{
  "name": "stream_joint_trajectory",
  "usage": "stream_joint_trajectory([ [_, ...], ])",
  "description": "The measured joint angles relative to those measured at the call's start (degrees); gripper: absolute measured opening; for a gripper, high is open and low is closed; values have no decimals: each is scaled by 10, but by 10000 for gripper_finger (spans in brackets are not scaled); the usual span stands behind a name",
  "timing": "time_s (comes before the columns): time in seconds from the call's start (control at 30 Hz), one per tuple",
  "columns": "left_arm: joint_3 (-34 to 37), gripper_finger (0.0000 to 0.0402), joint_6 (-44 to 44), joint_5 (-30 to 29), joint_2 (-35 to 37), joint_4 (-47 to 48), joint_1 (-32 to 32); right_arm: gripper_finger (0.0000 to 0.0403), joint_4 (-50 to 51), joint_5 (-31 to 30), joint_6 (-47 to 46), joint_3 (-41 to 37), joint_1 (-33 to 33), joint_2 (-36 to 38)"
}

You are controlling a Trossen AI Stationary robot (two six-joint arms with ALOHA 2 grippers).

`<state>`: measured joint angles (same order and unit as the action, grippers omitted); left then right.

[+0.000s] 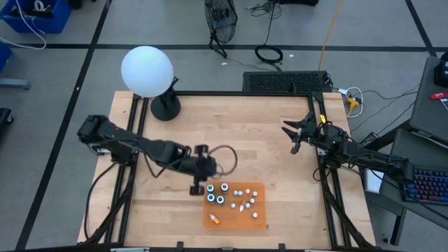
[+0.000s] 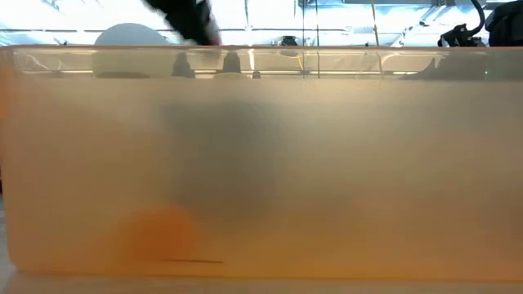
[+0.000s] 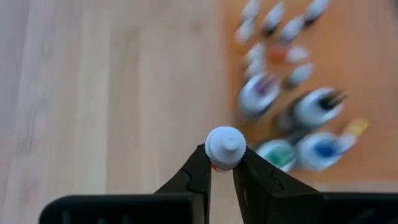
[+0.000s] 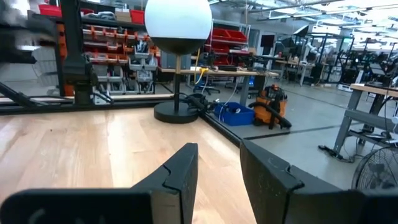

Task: Pick & Place food coloring
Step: Put the small orange food coloring bottle into the orange container

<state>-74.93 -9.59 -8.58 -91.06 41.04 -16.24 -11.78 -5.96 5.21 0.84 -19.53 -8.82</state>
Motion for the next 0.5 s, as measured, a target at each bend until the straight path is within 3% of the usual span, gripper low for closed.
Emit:
stream_joint_trajectory([
  [0.2, -106, 48, 4, 1, -62, -1, -70, 110, -4, 0, 0, 0, 0, -2],
  [0.5, -125, 46, -53, 4, -174, -77, -131, 110, -2, 0, 0, 0, 0, -4],
])
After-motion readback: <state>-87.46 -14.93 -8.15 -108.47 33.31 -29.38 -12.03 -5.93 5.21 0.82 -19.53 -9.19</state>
